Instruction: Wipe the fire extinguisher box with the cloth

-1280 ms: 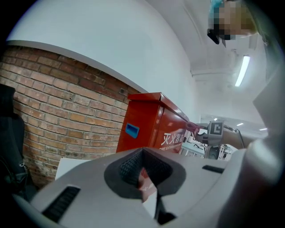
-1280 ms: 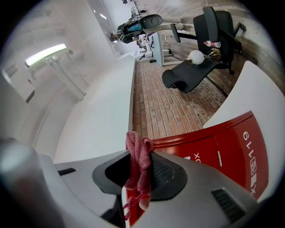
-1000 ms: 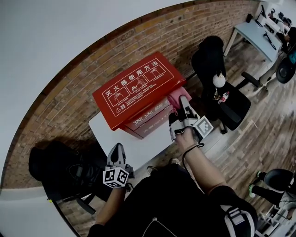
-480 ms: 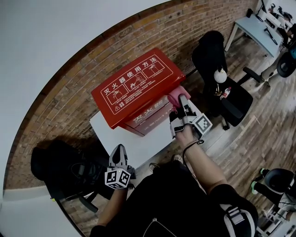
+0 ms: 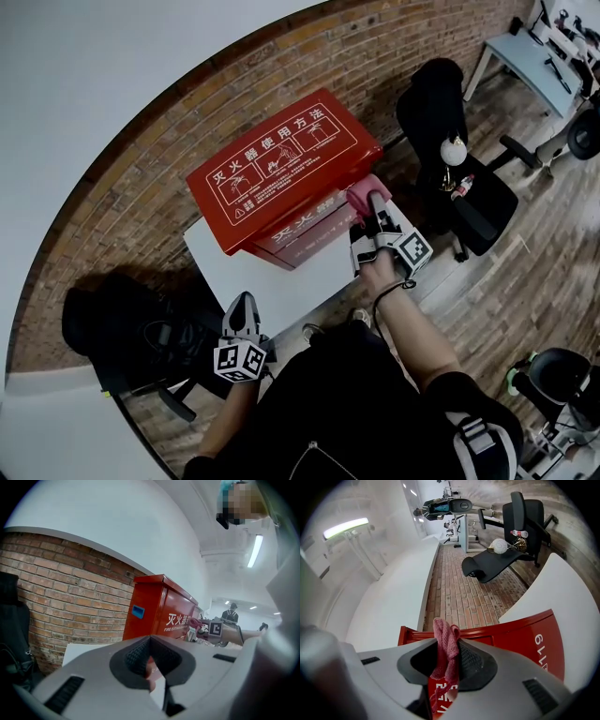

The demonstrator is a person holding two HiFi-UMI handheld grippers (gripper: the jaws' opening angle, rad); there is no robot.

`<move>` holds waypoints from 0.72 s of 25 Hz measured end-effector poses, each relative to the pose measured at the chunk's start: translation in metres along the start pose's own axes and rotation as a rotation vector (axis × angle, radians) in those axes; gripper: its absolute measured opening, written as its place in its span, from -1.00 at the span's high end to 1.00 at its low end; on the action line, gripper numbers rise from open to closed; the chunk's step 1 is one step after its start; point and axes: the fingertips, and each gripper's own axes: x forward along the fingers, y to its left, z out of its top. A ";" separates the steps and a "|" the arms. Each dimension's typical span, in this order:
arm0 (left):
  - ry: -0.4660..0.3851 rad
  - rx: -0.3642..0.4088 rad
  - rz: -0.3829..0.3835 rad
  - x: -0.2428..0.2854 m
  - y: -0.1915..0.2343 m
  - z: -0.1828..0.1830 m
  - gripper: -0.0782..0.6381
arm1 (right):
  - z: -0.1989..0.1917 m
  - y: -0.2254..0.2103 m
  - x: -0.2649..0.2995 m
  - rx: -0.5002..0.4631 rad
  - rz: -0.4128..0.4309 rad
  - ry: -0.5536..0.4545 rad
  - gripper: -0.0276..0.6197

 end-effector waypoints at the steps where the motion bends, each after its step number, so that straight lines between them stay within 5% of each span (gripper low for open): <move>1: 0.001 0.000 0.002 0.000 0.000 -0.001 0.72 | 0.000 -0.003 0.000 -0.001 -0.004 0.002 0.56; 18: 0.027 0.000 0.027 -0.003 -0.003 -0.014 0.72 | 0.005 -0.053 0.001 -0.033 -0.095 0.008 0.56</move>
